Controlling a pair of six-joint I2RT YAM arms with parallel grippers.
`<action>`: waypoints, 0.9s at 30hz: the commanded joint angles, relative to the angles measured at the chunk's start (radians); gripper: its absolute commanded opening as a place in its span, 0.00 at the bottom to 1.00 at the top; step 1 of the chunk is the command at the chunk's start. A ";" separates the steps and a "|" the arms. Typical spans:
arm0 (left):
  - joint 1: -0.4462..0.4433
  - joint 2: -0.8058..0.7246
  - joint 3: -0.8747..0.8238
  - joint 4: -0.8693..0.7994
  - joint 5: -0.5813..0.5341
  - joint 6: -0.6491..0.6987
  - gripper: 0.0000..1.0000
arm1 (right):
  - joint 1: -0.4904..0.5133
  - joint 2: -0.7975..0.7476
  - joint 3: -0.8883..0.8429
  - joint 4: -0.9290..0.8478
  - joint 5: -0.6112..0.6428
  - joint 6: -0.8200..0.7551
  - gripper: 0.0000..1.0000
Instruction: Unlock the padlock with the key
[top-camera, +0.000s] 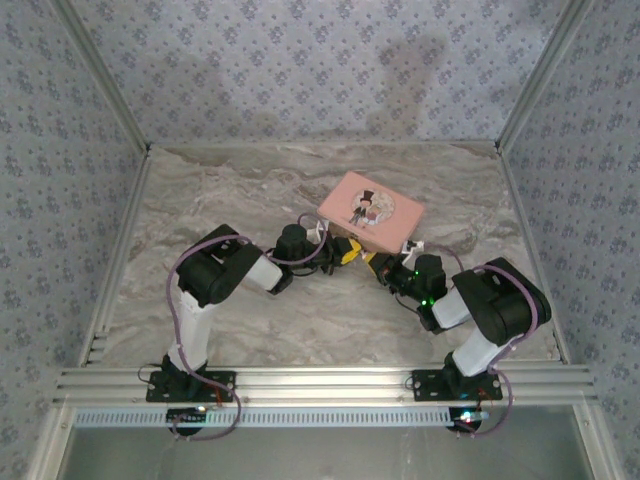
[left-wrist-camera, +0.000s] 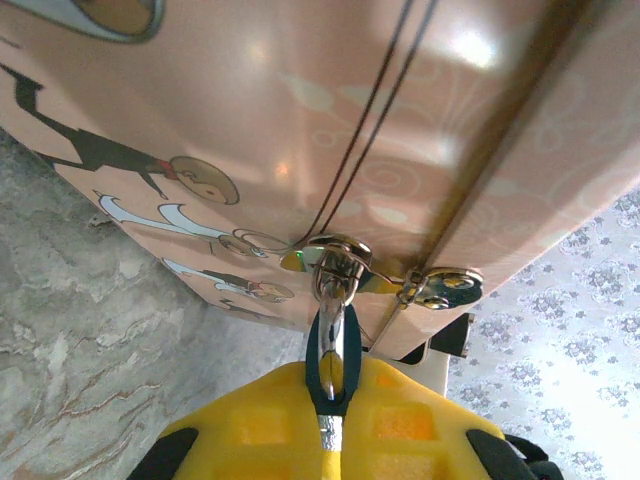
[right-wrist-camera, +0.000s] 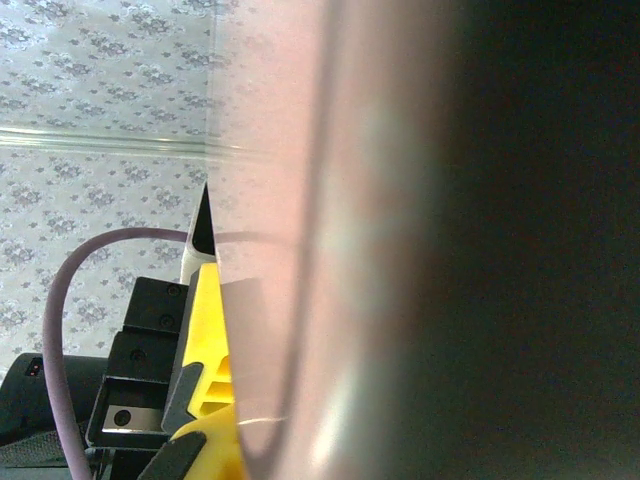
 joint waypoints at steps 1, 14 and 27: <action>-0.008 0.000 0.003 0.107 0.024 0.004 0.04 | -0.006 0.009 0.020 0.033 0.006 0.007 0.00; -0.028 0.004 0.014 0.115 0.036 0.010 0.04 | -0.009 0.044 0.058 0.084 0.012 0.096 0.00; -0.031 0.005 0.020 0.122 0.041 0.010 0.03 | -0.013 0.041 0.068 0.029 0.022 0.228 0.00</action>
